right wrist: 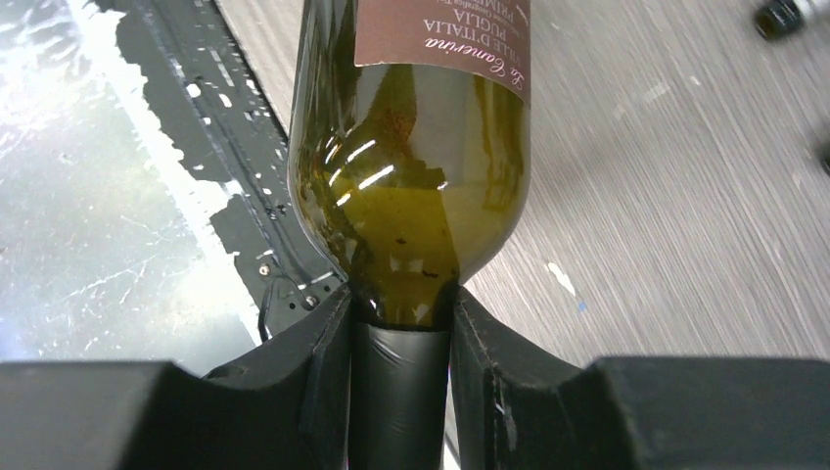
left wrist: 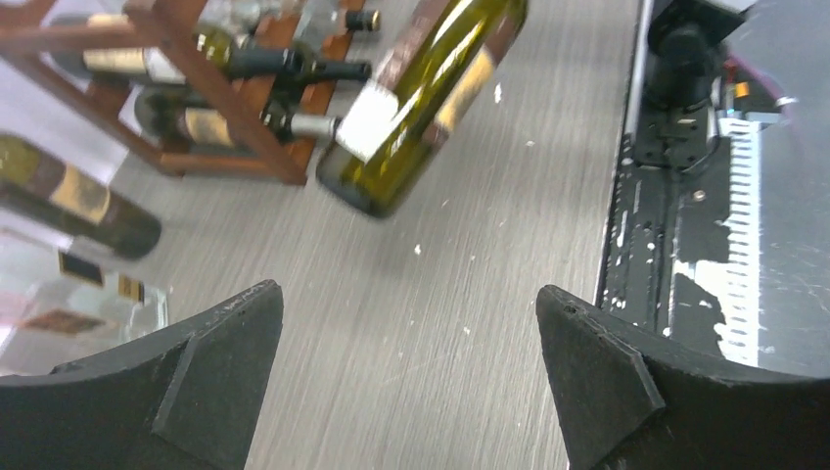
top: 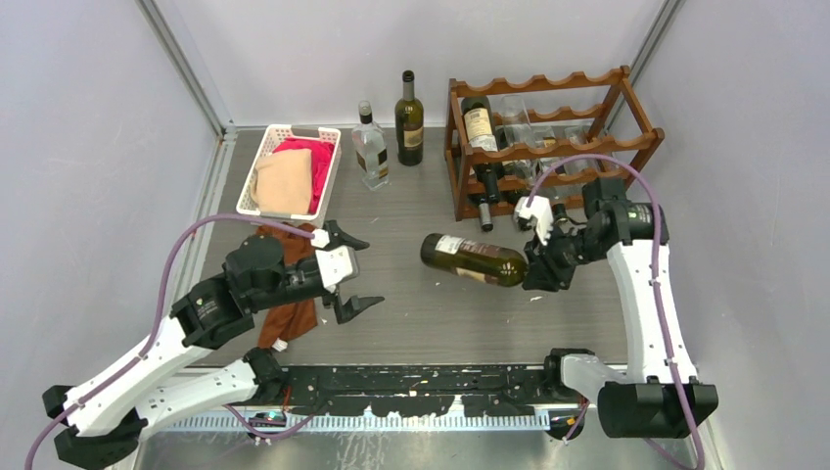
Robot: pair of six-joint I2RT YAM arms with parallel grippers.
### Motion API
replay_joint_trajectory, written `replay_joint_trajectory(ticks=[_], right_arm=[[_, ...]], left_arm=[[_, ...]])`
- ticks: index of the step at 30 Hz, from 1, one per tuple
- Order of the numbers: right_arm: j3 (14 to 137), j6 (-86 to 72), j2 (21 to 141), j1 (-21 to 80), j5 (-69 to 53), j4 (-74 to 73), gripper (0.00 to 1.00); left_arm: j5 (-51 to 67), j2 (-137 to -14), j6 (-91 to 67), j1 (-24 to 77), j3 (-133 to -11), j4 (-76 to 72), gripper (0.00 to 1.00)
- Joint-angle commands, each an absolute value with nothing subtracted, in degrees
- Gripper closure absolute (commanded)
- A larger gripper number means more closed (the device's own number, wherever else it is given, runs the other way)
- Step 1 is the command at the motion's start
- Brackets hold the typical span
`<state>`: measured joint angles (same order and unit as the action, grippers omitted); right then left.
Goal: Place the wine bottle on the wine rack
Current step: Pick up the wine bottle from the center of the board, then place the wine bottle in the wine rack.
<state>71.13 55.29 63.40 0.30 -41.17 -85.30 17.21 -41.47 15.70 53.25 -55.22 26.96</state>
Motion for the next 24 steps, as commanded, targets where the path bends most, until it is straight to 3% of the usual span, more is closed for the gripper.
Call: replay_joint_trajectory(ticks=[1,7,15,24], right_arm=[[78.62,54.85,61.75,-6.45,-38.96,-88.46,0.99],[88.38,59.35,67.08,-16.31,-30.8,-99.13,0.99],[88.72,59.33,67.0,-20.71,-20.45,-99.14,0.99],[93.31,64.36,69.24,-33.97,-12.88,-99.18,0.99]], left_arm=[[7.95,-43.28,11.99,53.44,-53.33,29.5,0.0],[0.4,-46.58,11.51,53.01,-49.24,29.85,0.01],[0.4,-47.52,12.35,52.38,-47.77,30.33,0.05],[-0.71,-46.11,12.85,52.38,-47.01,29.75,0.05]])
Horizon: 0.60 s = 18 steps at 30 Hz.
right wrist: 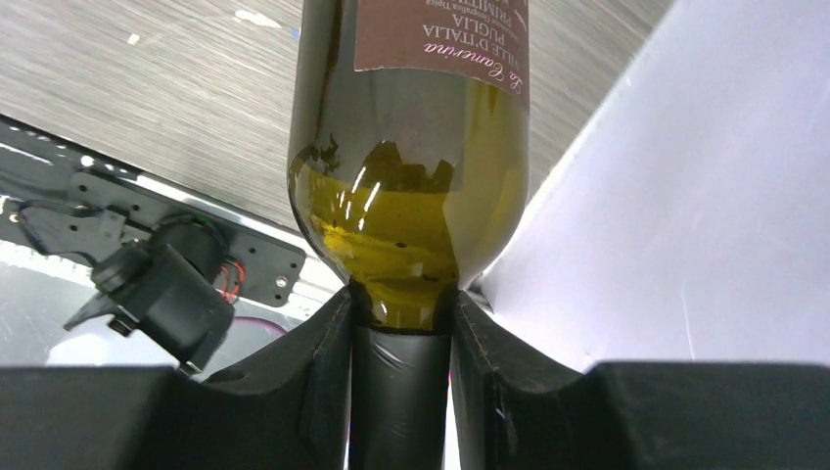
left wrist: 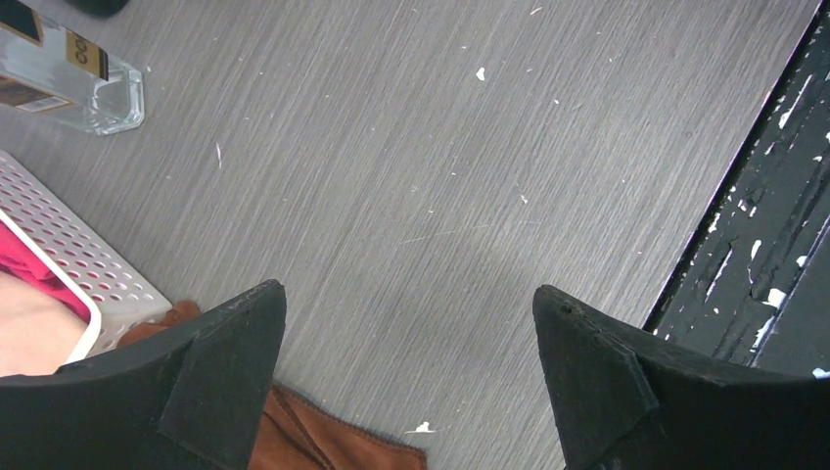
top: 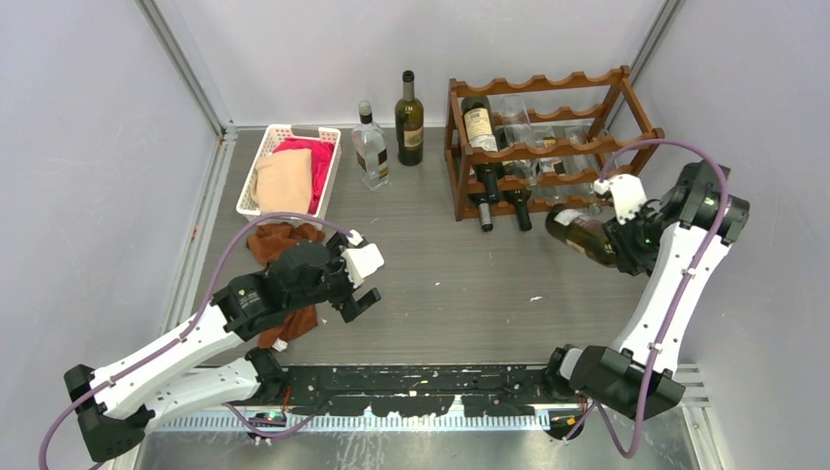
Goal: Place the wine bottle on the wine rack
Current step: Place the wine bottle in the wine rack.
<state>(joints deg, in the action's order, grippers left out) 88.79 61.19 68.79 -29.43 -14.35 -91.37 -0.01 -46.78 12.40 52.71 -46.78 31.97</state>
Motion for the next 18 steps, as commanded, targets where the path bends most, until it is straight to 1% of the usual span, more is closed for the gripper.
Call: replay_joint_trajectory(ticks=[1,3,6,18], right_arm=[[93.95,64.87,69.97,-35.74,-13.88,-99.15,0.99],[95.67,65.66,71.79,-40.88,-17.5,-98.97,0.99],[97.71,65.53,74.81,-45.39,-23.73,-98.85,0.99],[94.58,58.43,74.84,-46.9,-35.56,-88.41,0.99]], left_arm=[[-0.7,-46.2,12.83,52.38,-47.1,29.92,0.05],[-0.53,-46.16,12.85,52.38,-47.04,29.95,0.05],[-0.36,-46.14,12.92,52.38,-46.94,29.81,0.05],[-0.26,-46.43,13.1,52.38,-46.85,29.86,0.06]])
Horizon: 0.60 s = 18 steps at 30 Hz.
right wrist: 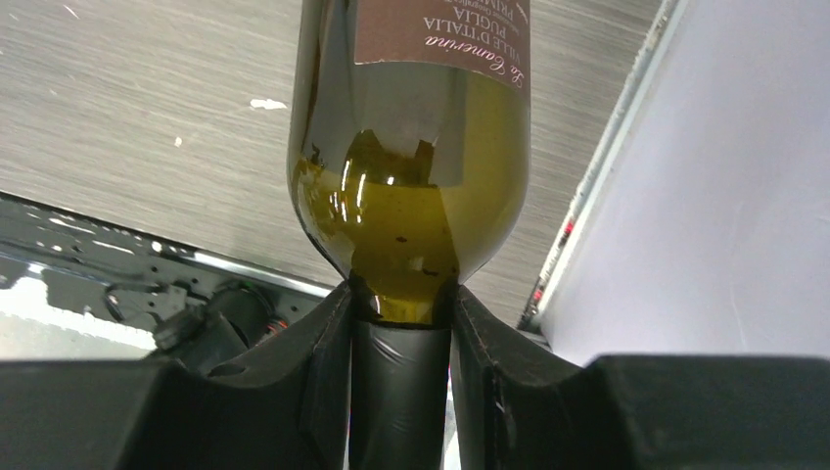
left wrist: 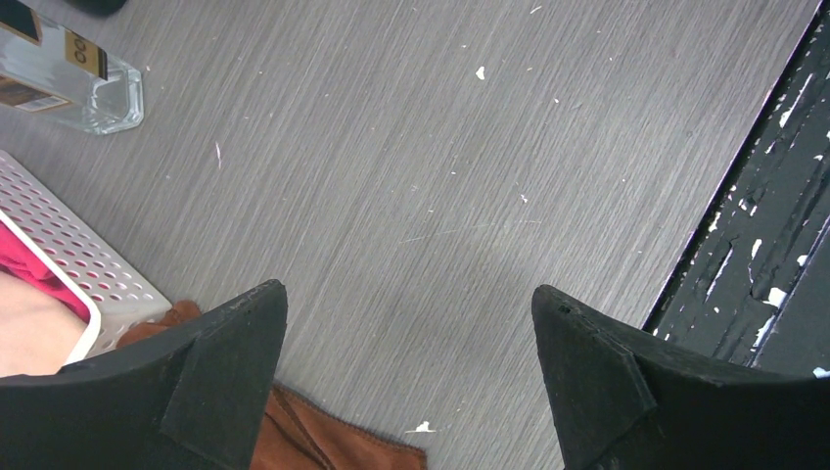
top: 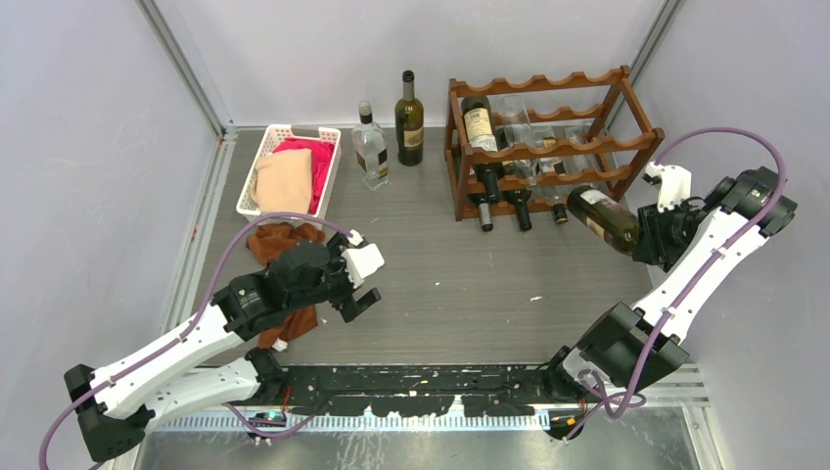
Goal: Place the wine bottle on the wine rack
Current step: Place the wine bottle in the wine rack.
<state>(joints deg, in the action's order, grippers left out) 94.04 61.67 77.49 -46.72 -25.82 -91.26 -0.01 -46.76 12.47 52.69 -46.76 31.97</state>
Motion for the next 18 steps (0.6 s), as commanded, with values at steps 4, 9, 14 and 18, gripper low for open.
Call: replay_joint_trajectory(ticks=[4,9,14,18], right_arm=[[92.49,54.72,74.58,-46.87,-39.25,-84.23,0.99],[89.44,51.04,73.73,-46.9,-41.22,-78.83,0.99],[86.94,47.09,73.11,-46.92,-43.41,-73.4,0.99],[85.16,45.43,73.04,-46.89,-44.48,-70.34,0.99]], left_arm=[[1.56,-46.41,13.1,52.38,-46.85,29.75,0.06],[1.86,-46.41,13.1,52.38,-46.76,29.58,0.06],[1.77,-46.49,13.18,52.34,-46.67,29.62,0.07],[1.71,-46.5,13.21,52.38,-46.67,29.45,0.07]])
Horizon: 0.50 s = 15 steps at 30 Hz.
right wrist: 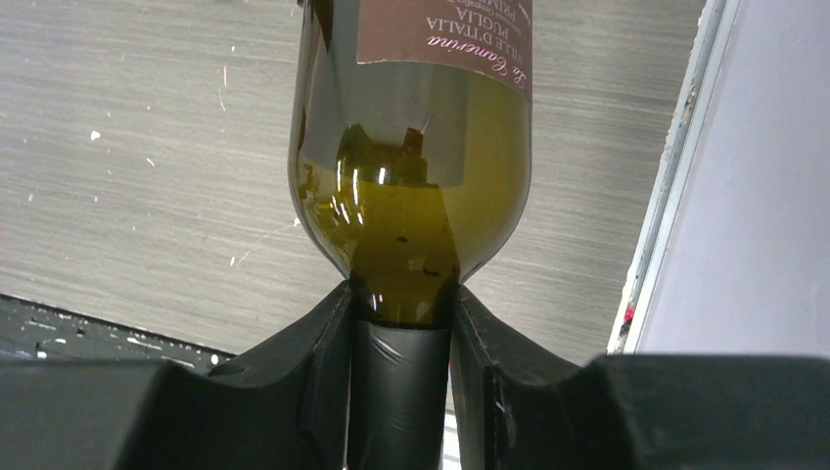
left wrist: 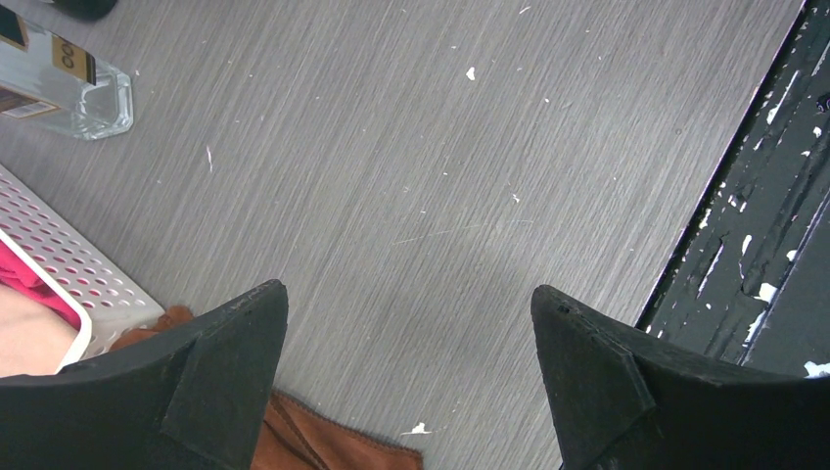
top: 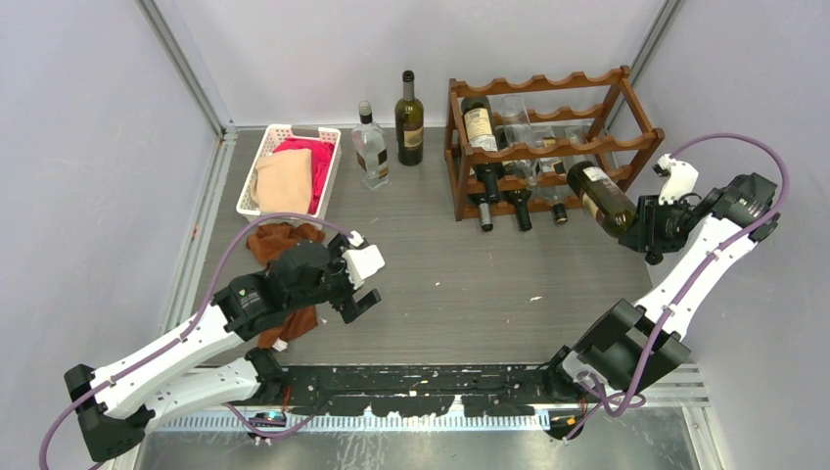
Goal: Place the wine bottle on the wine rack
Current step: Place the wine bottle in the wine rack.
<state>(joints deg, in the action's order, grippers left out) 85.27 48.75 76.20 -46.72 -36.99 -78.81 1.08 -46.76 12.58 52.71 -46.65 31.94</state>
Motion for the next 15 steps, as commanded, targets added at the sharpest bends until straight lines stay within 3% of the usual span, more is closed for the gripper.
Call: replay_joint_trajectory(ticks=[1,15], right_arm=[[84.71,45.11,72.97,-46.85,-44.72,-69.61,0.99],[80.27,40.61,72.83,-46.01,-48.82,-61.93,0.99]], left_arm=[[1.77,-46.54,13.21,52.38,-46.67,29.49,0.07],[1.52,-46.26,13.39,52.38,-46.49,29.27,0.07]])
